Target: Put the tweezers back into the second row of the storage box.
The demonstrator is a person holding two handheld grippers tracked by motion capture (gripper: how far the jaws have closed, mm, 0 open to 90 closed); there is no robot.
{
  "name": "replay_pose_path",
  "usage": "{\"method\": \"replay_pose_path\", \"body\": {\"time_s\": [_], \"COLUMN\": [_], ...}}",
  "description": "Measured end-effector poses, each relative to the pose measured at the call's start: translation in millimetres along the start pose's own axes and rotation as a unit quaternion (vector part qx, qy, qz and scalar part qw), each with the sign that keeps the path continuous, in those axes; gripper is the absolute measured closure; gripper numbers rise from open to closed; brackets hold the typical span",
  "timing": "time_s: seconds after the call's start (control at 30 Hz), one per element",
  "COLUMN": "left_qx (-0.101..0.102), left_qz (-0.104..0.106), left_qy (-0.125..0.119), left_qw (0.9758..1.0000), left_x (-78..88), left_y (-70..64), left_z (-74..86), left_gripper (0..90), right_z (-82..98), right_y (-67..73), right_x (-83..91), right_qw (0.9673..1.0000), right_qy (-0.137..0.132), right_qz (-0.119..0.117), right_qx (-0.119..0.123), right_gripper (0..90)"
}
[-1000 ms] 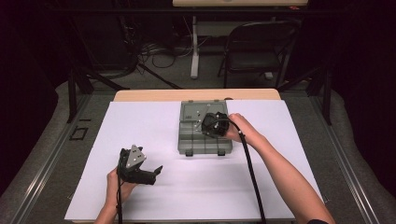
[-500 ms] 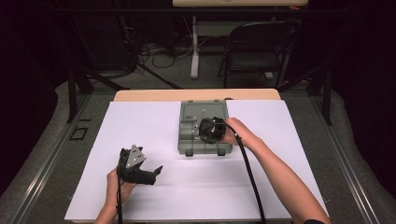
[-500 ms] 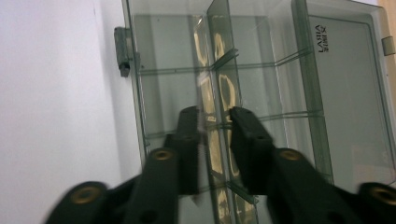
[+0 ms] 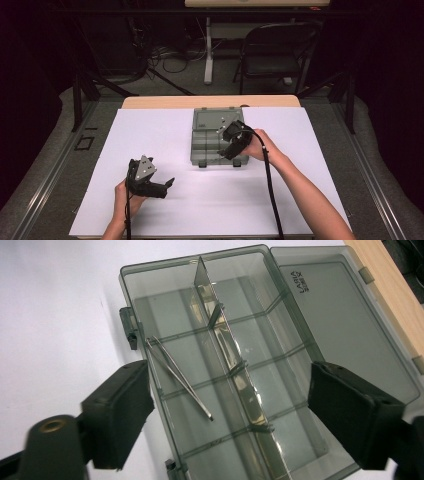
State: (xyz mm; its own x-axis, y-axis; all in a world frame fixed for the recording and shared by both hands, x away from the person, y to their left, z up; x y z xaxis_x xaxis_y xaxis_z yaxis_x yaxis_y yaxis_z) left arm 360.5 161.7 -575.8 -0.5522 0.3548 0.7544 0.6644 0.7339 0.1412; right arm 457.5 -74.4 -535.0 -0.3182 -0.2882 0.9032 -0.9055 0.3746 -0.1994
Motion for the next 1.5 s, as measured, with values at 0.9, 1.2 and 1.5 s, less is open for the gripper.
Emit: {"method": "replay_pose_path", "body": {"time_s": [0.9,1.2,1.5], "left_qx": [-0.003,-0.004,-0.008], "left_qz": [0.002,0.002,0.003], "left_qy": [0.003,0.003,0.004], "left_qw": [1.0000,1.0000,1.0000], "left_x": [-1.0,-2.5,-4.3], "left_y": [-1.8,-2.7,-4.0], "left_z": [0.4,-0.4,-0.8], "left_gripper": [0.2,0.2,0.2], "right_z": [63.9,84.3,96.7], "right_y": [5.9,10.2,9.8], "right_x": [24.4,29.8,30.8], "right_qw": [0.9902,0.9854,0.9801], "right_qy": [-0.084,-0.107,-0.122], "right_qz": [-0.007,-0.003,-0.001], "right_qx": [-0.112,-0.132,-0.156], "right_gripper": [0.0,0.0,0.0]}}
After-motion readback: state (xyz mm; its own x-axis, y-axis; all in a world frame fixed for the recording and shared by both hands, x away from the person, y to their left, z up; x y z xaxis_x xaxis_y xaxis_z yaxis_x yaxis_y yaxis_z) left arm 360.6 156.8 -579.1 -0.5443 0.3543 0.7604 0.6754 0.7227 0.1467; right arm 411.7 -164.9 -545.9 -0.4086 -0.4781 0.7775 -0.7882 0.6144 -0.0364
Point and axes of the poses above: each handheld gripper's, and its own axes: x roughly backward along the jaws, z roughly out of its underside, y roughly to its left, the point moved 8 cm from there along -x, roughly forward along the jaws, and after that the axes turned 13 degrees about y, right-handed, at the moved point
